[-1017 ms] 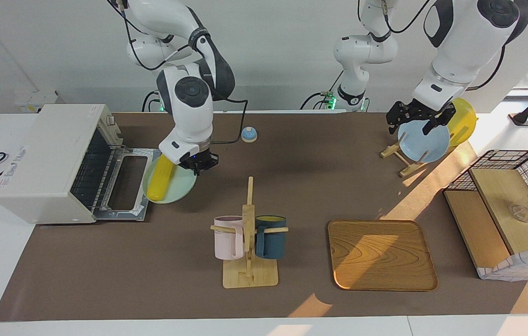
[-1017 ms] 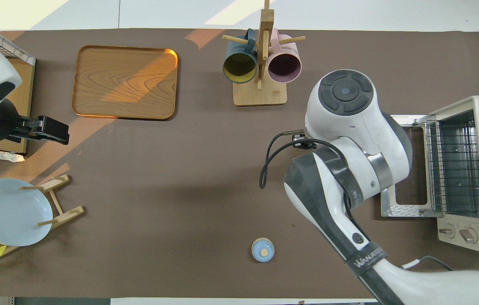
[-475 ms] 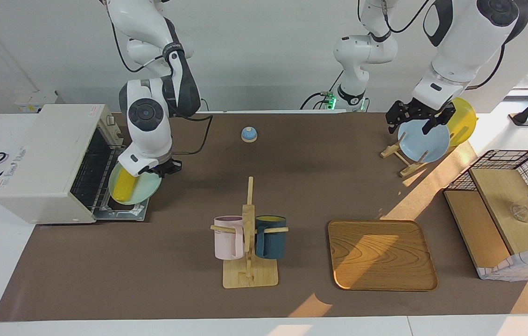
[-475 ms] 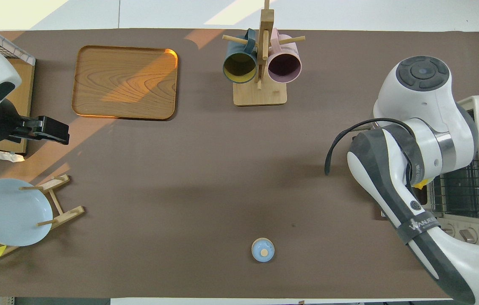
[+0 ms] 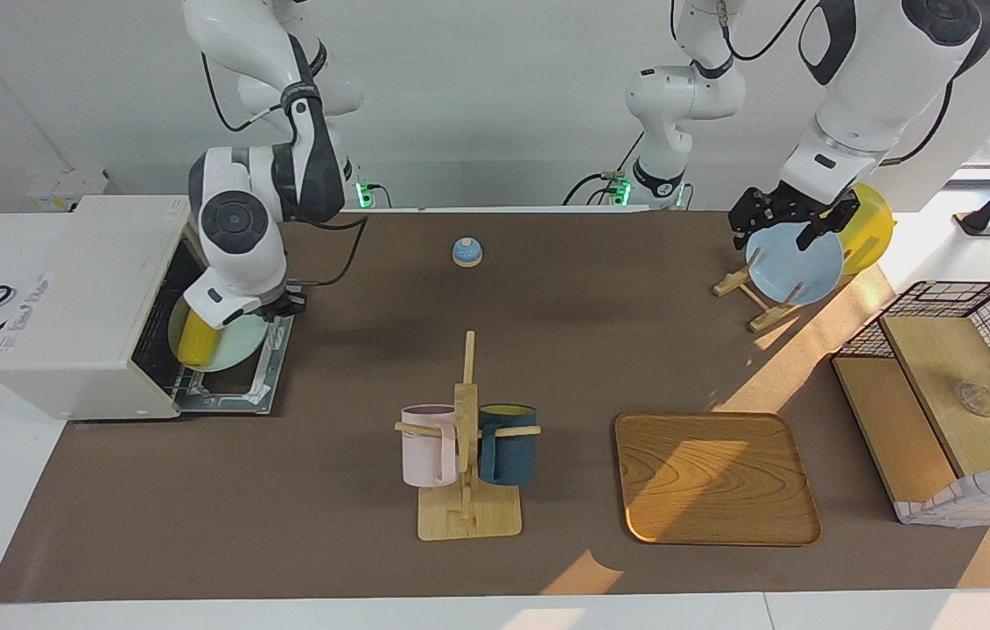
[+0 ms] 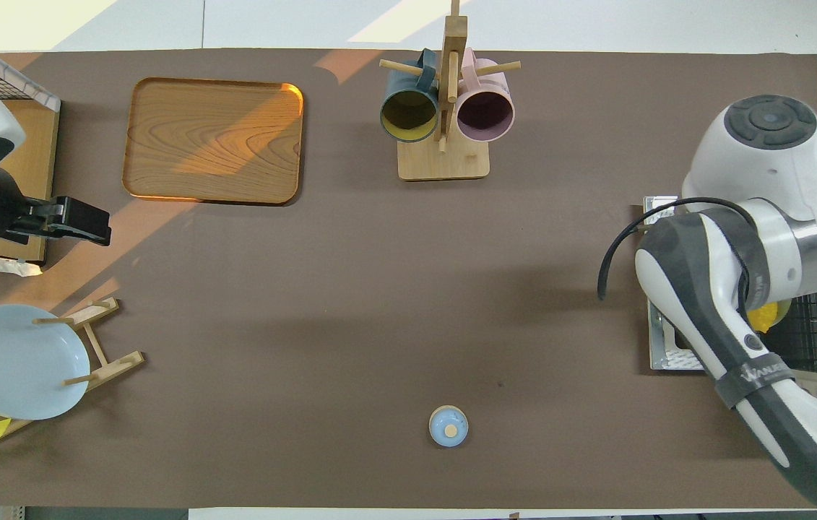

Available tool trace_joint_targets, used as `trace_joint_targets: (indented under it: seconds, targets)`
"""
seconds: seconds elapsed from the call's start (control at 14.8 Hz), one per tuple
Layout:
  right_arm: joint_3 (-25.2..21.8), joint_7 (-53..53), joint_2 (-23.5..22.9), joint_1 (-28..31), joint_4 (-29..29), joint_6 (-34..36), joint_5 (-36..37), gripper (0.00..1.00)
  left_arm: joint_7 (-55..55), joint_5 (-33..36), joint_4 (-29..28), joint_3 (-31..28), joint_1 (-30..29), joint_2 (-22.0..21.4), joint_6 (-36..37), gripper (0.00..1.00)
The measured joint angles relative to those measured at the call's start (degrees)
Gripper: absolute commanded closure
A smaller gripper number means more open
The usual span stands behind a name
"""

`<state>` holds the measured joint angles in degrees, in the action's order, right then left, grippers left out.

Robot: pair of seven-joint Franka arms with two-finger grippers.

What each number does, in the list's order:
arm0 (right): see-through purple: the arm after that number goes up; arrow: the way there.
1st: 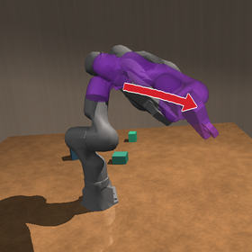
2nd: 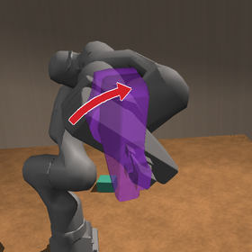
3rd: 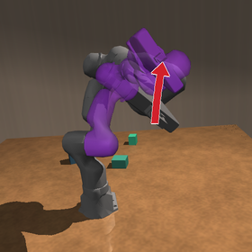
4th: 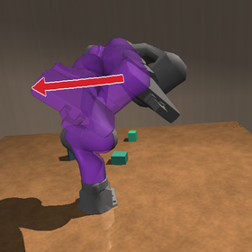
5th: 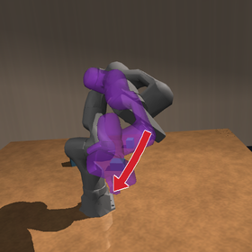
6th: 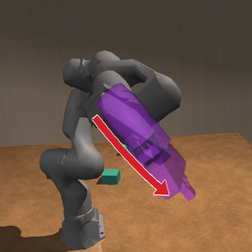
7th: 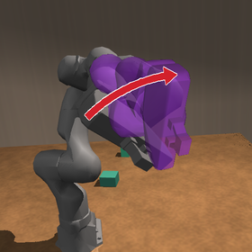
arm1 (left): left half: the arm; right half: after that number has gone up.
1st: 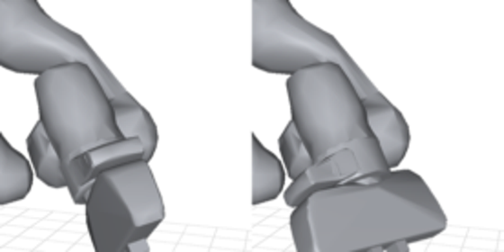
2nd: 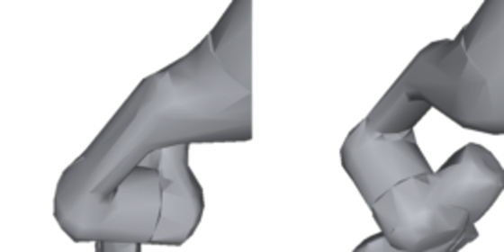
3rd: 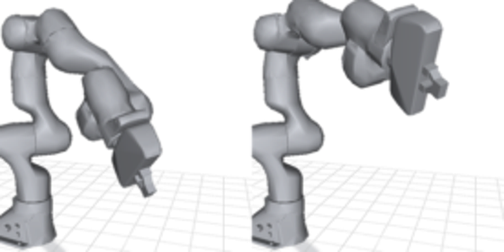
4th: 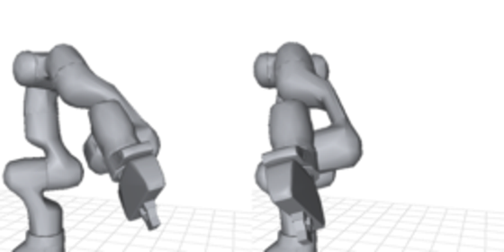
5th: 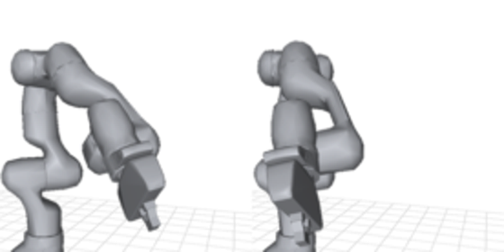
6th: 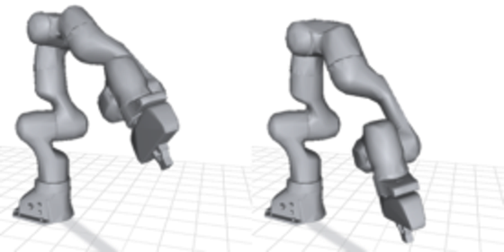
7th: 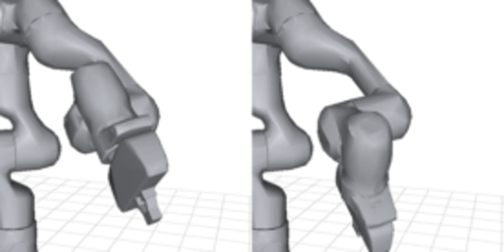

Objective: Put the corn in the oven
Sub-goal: 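Insert the corn into the oven and release it with the right gripper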

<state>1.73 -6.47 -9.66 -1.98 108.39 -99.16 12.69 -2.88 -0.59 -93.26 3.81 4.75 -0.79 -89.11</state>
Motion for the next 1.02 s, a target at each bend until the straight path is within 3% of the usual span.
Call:
trace_joint_targets:
  seconds: [0.47,1.02]
  targets:
    - [0.1,5.1,2.9,5.3,7.9,-6.9,0.0,1.00,0.0,0.0,0.0,-0.1,0.0,0.0,0.0,0.00]
    - [0.1,6.1,3.4,7.0,8.7,-8.3,0.0,1.00,0.0,0.0,0.0,-0.1,0.0,0.0,0.0,0.00]
